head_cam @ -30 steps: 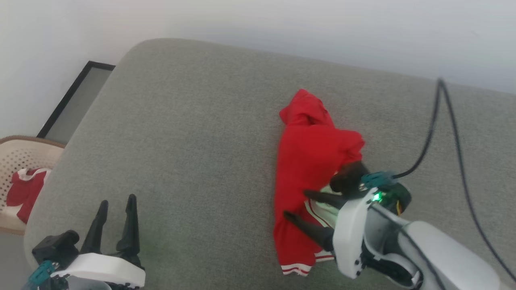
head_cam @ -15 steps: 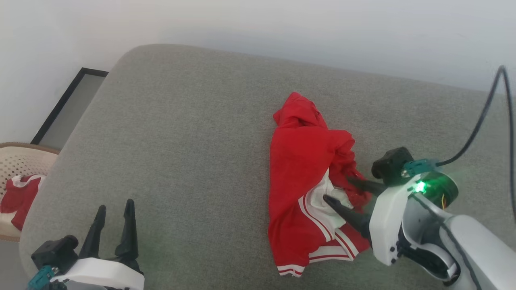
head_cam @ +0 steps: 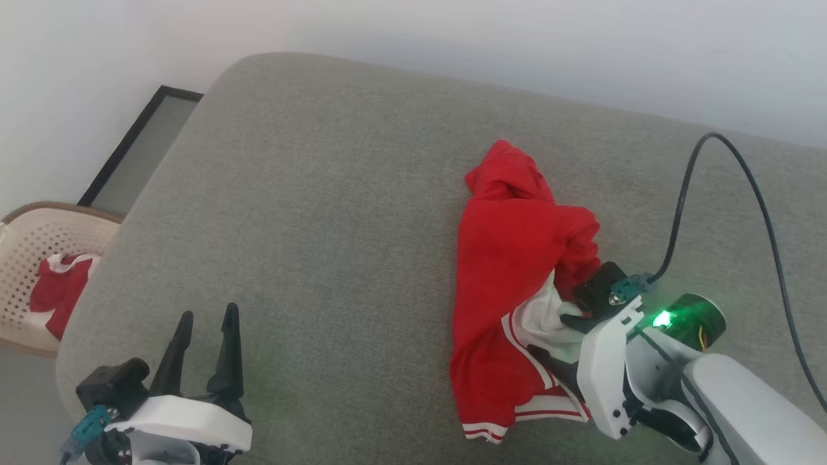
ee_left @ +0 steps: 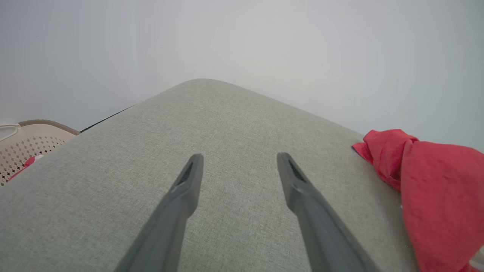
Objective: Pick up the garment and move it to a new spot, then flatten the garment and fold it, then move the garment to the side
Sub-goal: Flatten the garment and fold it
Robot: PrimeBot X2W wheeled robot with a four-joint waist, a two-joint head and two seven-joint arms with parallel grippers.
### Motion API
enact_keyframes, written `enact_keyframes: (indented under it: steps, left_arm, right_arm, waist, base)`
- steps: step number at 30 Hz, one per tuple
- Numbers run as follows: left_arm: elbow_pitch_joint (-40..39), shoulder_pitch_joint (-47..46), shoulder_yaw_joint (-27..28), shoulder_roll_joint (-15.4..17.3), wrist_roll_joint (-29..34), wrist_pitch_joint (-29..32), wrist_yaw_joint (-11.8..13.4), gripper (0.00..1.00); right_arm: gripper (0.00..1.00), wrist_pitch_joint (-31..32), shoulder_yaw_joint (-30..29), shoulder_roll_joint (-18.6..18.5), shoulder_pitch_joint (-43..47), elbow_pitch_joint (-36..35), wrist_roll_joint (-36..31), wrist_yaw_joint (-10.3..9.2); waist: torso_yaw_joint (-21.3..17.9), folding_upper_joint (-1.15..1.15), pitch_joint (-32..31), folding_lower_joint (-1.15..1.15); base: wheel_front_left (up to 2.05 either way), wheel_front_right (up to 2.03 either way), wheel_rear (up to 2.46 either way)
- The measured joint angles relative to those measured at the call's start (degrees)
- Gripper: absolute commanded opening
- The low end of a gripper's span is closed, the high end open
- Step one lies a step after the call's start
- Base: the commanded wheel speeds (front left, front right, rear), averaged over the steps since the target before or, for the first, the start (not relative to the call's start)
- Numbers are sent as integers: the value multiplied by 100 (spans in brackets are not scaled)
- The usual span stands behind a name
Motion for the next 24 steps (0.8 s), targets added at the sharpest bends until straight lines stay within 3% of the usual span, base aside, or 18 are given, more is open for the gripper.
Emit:
enact_keyframes:
  steps: [1,2,4,5,6,15,24]
  left_arm:
    - [12,-15,-7,-14,0,0,0,100]
    - [22,-38,-9,-26,1,0,-1,100]
    - [34,-64,-7,-43,15,0,-3,100]
    - [43,-64,-7,-52,15,0,-7,100]
    - [51,-64,-3,-63,16,0,-9,100]
    - [60,-49,12,-92,36,0,-10,100]
    - [-4,46,67,-30,-1,0,-25,100]
  right_arm:
    - [100,-30,1,10,-38,94,-14,1]
    - [93,-56,19,20,-83,174,-48,1]
    - [48,-68,47,37,-147,344,-102,1]
    - [31,-104,69,55,-176,431,-114,1]
    - [0,-110,126,54,-218,494,-136,1]
    - [0,-312,99,-25,-352,564,45,1]
    - [0,-290,-771,-367,-263,-151,163,1]
  waist:
    - [23,0,16,0]
    - [45,0,29,0]
    - [81,0,47,0]
    - [92,0,54,0]
    - [101,0,58,0]
    - [67,0,16,0]
    - [-96,0,-60,0]
  base:
    - [0,0,0]
    - [0,0,0]
    - [0,0,0]
    - [0,0,0]
    - [0,0,0]
    - [0,0,0]
    - [0,0,0]
